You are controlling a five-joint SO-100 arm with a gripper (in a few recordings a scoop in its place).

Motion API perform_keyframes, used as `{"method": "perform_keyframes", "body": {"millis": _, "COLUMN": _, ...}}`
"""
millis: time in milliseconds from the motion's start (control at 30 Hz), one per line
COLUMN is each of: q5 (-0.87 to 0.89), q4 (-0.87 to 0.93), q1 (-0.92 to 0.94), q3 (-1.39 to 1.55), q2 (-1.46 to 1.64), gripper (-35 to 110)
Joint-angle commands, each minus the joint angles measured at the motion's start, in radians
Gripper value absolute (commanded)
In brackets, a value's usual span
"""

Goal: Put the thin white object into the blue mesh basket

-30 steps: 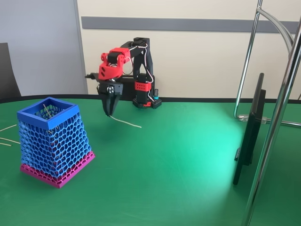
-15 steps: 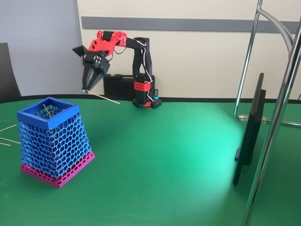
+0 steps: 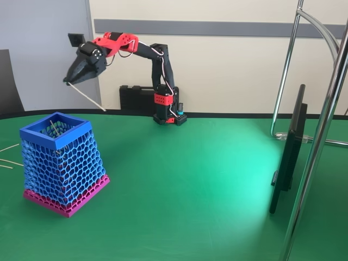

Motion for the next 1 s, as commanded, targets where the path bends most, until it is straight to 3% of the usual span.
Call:
{"method": "perform_keyframes", "body": {"millis": 0, "q5": -0.038, "q4": -0.046, "q1": 0.017, "q3": -0.114, "q2": -0.046, "gripper": 4}}
{"method": "perform_keyframes", "body": {"millis": 333, "q5": -0.132, "q4": -0.153, "q1": 0.110, "q3": -0.344, "q2": -0.232, "gripper": 3}}
{"method": "perform_keyframes", "body": {"millis": 533, "q5": -0.285, "q4": -0.212, "q1": 0.115, "q3": -0.357, "q2": -0.291, "gripper": 2}}
{"method": "perform_keyframes", "body": {"millis": 900, "q5": -0.643, "q4": -0.400, "q1": 0.060, "q3": -0.052, "q2": -0.225, "gripper": 4}}
{"method": "perform_keyframes", "body": {"millis": 967, "q5": -0.733, "q4": -0.446, "q1": 0.055, "q3": 0.006, "q2": -0.210, "gripper": 11}}
